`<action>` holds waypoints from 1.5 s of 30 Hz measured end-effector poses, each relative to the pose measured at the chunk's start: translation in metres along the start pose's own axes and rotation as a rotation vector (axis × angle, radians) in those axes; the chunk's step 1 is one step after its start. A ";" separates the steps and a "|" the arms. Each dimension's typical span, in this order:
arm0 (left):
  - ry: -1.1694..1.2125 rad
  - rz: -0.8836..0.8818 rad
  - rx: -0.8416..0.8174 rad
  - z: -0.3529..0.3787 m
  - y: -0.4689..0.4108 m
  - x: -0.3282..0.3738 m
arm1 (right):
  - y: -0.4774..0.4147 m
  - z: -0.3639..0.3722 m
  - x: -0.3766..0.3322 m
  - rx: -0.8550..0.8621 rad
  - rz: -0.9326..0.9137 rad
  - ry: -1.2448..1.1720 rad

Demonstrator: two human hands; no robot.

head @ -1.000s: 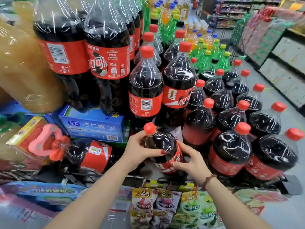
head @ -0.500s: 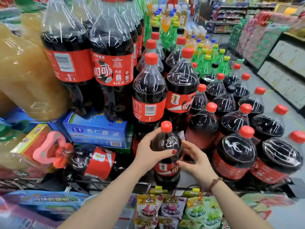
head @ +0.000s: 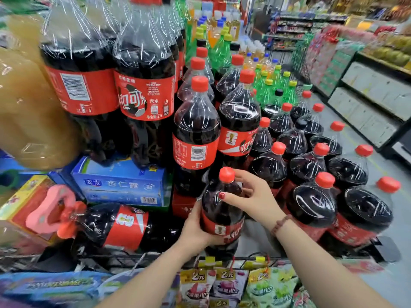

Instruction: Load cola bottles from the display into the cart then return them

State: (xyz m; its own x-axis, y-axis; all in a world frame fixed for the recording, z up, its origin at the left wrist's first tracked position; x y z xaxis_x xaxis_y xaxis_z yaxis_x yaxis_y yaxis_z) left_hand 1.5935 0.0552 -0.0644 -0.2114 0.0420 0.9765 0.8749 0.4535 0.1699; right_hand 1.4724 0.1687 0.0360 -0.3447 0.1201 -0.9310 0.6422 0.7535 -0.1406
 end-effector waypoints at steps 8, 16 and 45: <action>-0.069 0.039 0.125 0.025 -0.001 0.009 | -0.005 -0.014 -0.001 0.058 -0.005 -0.039; -0.104 0.042 0.119 0.037 -0.004 0.008 | -0.001 -0.026 0.002 0.058 0.045 -0.019; 0.076 0.041 0.603 -0.050 0.081 0.013 | 0.041 0.039 -0.043 0.041 -0.246 -0.057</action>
State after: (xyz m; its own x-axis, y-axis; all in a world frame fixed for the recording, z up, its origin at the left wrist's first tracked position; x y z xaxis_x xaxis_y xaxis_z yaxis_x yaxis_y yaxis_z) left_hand 1.6828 0.0480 -0.0309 -0.1319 0.0166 0.9911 0.4756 0.8783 0.0486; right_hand 1.5407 0.1693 0.0575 -0.4556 -0.1007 -0.8844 0.5716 0.7286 -0.3774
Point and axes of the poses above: each hand's wrist, its own y-axis away from the middle knuckle, its own z-axis out of the palm, x = y × z, the point moved 1 cm from there along -y, towards the middle knuckle, and after that the axes turned 2 degrees about -x, right-handed, at the moved point
